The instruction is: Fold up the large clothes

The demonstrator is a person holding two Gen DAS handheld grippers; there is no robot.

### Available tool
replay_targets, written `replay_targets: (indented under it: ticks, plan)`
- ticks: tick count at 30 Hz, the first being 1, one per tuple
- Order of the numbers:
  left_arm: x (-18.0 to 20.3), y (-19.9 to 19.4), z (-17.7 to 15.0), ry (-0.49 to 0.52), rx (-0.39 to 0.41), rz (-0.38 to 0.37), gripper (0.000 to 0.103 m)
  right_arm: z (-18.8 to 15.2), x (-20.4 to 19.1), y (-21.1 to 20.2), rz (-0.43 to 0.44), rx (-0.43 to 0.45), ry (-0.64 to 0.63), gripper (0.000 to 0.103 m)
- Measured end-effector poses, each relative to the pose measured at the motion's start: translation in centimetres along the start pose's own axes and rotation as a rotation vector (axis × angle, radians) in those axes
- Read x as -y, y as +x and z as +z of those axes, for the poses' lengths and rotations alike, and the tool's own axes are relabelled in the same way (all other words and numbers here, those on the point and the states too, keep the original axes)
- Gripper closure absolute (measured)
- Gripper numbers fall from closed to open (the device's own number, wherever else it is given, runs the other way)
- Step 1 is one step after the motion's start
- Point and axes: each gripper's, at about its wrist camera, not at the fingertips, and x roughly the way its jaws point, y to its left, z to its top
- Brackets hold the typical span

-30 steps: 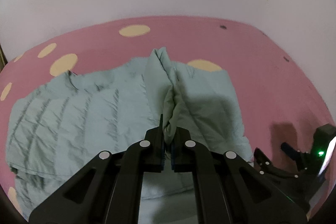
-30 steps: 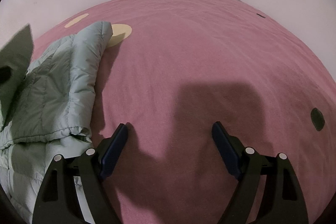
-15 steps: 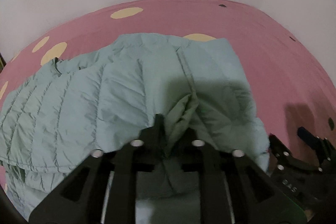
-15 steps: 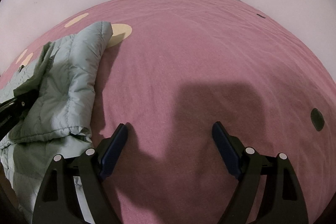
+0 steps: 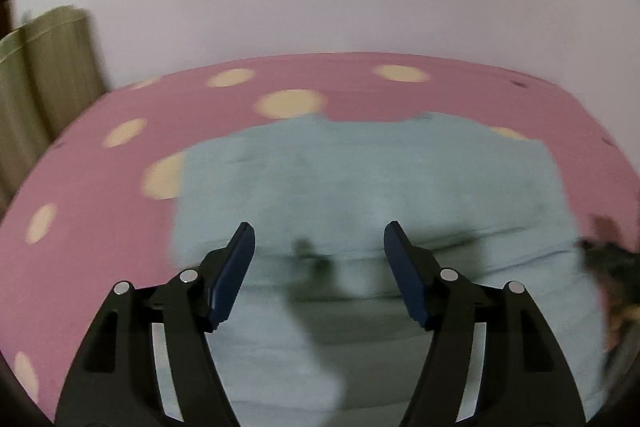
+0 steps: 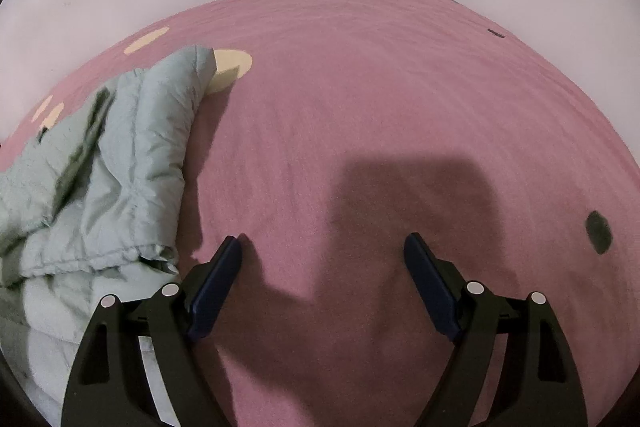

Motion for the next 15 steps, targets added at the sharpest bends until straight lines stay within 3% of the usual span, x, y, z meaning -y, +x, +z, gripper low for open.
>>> replay_targets:
  ticks: [3, 6, 9, 13, 14, 15]
  plan:
    - [-5.2, 0.7, -0.7, -0.052, -0.003, 0.104, 0.033, 1.2, -0.7, -3.8, 0.044, 0.083, 0.037, 0.022]
    - [-9.0, 2.3, -0.9, -0.107, -0.027, 0.162, 0.033, 2.5, -4.1, -5.6, 0.132, 0.097, -0.021, 0.027]
    - [-11.1, 3.9, -1.1, -0.136, -0.054, 0.182, 0.033, 3.4, -8.2, -4.8, 0.203, 0.048, -0.09, 0.034]
    - [-12.1, 5.6, -1.1, -0.166, -0.083, 0.145, 0.033, 4.2, -11.5, -1.9, 0.233, -0.023, -0.101, 0.036]
    - [-12.2, 6.1, -1.0, -0.167, -0.087, 0.137, 0.033, 4.2, -12.1, -1.1, 0.24, -0.045, -0.101, 0.042]
    - [-12.2, 6.4, -0.9, -0.166, -0.092, 0.132, 0.032, 4.0, -12.8, -0.2, 0.245, -0.079, -0.109, 0.064]
